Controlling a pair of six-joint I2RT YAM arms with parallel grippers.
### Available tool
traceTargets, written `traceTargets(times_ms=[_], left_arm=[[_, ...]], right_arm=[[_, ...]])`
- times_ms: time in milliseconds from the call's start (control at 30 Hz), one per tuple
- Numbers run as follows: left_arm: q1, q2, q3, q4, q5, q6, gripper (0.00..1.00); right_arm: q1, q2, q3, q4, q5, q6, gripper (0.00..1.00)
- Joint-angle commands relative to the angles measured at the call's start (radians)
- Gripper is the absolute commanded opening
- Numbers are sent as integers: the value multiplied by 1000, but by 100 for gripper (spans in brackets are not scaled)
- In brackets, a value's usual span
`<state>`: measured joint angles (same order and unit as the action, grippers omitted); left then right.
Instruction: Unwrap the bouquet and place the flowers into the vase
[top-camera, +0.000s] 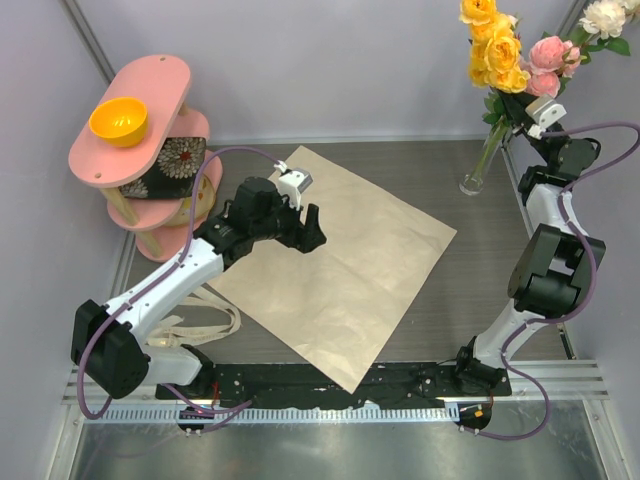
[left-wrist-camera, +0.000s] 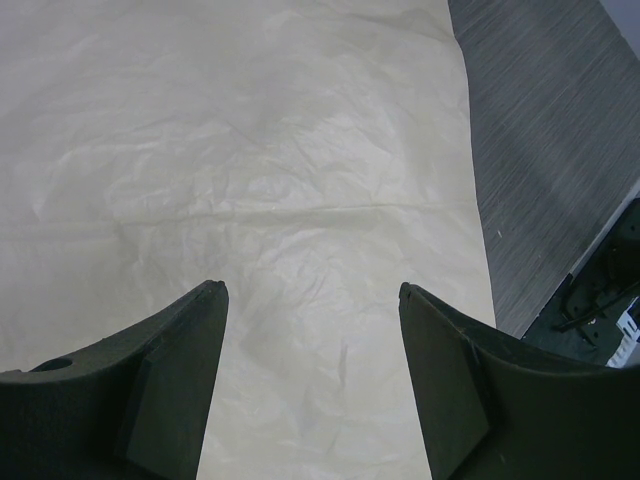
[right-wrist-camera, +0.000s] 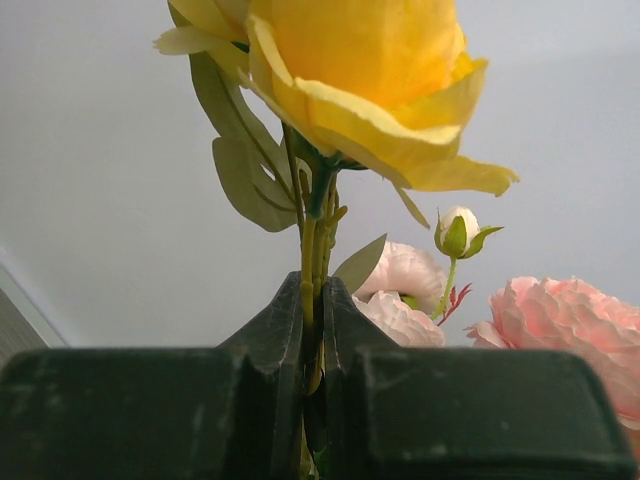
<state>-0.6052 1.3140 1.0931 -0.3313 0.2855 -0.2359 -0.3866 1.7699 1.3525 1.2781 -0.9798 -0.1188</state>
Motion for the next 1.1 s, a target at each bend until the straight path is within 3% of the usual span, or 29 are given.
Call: traceTargets(times_ms=[0, 400, 1067], left_arm=[[8, 7, 8, 57, 23, -14, 73], [10, 10, 8, 64, 32, -19, 73], [19, 1, 11, 72, 44, -29, 73]], right_arm=[[-6, 3, 51, 21, 38, 45, 1], [-6, 29, 69, -178, 32, -24, 1], [-6, 166, 100, -214, 72, 1, 1]])
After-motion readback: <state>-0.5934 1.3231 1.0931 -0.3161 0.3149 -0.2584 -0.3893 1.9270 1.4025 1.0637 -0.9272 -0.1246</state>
